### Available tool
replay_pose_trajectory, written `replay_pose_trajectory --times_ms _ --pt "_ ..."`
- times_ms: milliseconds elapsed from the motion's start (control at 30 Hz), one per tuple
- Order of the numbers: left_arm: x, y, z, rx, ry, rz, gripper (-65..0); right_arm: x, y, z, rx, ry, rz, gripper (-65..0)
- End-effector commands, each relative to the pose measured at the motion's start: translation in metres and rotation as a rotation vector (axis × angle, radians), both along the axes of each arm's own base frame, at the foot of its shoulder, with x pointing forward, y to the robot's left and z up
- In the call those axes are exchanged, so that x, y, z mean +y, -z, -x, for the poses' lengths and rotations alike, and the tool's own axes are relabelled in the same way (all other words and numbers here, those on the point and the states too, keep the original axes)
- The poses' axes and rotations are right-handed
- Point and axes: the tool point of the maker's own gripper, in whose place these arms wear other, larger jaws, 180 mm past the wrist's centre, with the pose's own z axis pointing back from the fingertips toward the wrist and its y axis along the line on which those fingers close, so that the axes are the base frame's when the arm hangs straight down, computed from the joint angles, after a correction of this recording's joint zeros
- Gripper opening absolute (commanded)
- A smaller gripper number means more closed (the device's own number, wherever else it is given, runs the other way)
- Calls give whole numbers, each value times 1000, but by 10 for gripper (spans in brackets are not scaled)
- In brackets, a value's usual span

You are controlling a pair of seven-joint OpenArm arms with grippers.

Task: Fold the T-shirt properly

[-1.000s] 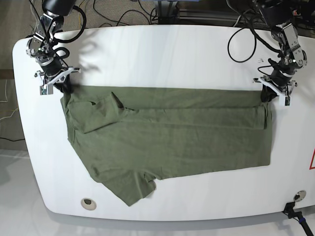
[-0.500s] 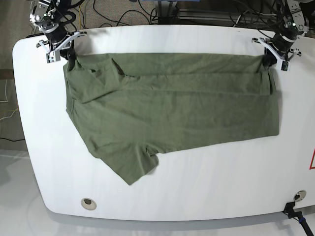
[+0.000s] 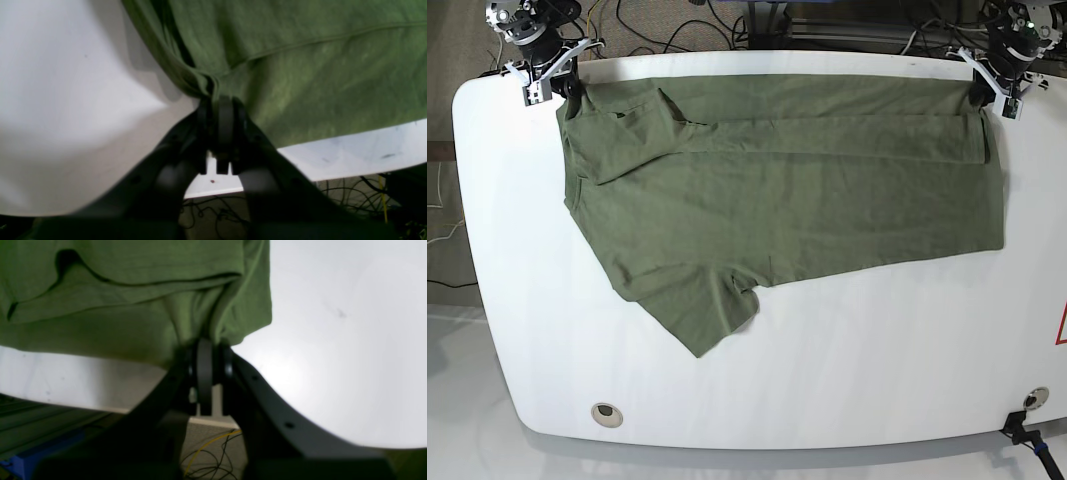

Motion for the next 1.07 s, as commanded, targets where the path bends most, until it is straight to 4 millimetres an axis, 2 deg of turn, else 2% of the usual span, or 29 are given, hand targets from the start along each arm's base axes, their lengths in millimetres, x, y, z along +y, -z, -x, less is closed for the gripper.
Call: replay_pose_trajectory --times_ms 0,167,233,300,367,433,533,667,800,933,1033 --pt "6 -2 1 20 5 -23 -650 -3 -4 -1 -9 -15 13 -650" --pt "15 -5 -5 49 22 -57 -650 -3 -5 -2 -12 -14 16 -644" --pt "16 -7 -7 43 18 -61 -509 -3 -7 -3 -18 -15 16 -517" --pt "20 -10 -8 33 10 -69 -401 -3 -8 -3 -22 -15 16 -417" --pt "26 -17 -11 13 -5 -83 -345 -8 -16 -12 -51 -18 35 -343" --pt "27 -22 -17 -8 -9 -84 -339 -12 -26 -22 -82 -19 54 -293" --pt "26 -26 -27 -38 -12 -82 -340 -12 -38 -31 -116 -43 76 -280" --pt "24 -37 -52 -99 2 -76 -339 -12 -54 -45 -147 -79 113 -279" --pt "15 -48 -77 -158 37 -61 -339 -8 -66 -67 -190 -88 125 -279" --pt "12 -61 -101 -225 30 -55 -340 12 -76 -93 -238 -137 112 -280" --pt "12 -62 -103 -231 28 -55 -340 29 -78 -104 -261 -175 90 -280"
